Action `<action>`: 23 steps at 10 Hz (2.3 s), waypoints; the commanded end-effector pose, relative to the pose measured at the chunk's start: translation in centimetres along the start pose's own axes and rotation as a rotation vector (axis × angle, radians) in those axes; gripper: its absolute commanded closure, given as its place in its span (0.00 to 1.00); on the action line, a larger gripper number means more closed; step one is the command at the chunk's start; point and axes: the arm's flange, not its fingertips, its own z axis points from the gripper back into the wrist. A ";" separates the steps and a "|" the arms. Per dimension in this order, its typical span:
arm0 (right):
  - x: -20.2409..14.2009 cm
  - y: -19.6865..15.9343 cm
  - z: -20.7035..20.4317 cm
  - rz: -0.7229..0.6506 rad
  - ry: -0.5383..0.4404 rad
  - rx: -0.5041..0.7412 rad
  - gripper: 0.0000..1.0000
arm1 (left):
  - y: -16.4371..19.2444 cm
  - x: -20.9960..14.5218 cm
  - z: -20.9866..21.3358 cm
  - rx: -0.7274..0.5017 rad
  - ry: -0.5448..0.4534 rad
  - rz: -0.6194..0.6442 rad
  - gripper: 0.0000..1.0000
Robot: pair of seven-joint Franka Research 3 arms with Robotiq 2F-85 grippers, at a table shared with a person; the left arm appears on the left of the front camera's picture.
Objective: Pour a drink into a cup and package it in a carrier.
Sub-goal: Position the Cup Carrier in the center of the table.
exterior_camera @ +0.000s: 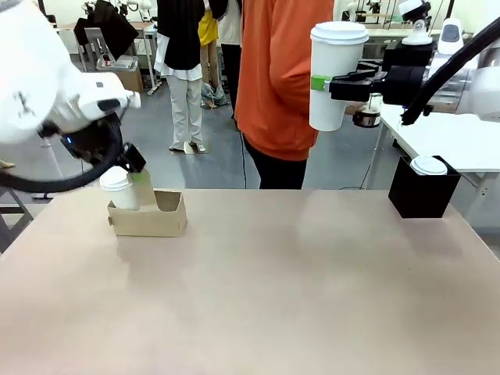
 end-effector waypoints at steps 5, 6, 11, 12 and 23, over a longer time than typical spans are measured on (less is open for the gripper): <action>0.2 -0.1 -0.4 0.010 -0.012 -0.002 0.20 | 2.4 7.5 -1.7 0.004 0.117 0.149 0.00; 0.2 -0.1 -0.4 0.010 -0.012 -0.002 0.20 | 2.2 8.3 -2.3 0.009 0.131 0.164 0.00; 0.2 -0.1 -0.4 0.010 -0.012 -0.002 0.20 | 2.7 9.8 -5.5 0.072 0.162 0.279 0.59; 0.2 -0.1 -0.4 0.010 -0.012 -0.002 0.20 | 2.8 9.7 -5.6 0.088 0.162 0.296 1.00; 0.2 -0.1 -0.4 0.010 -0.012 -0.002 0.20 | 2.2 9.6 -5.9 0.067 0.158 0.302 1.00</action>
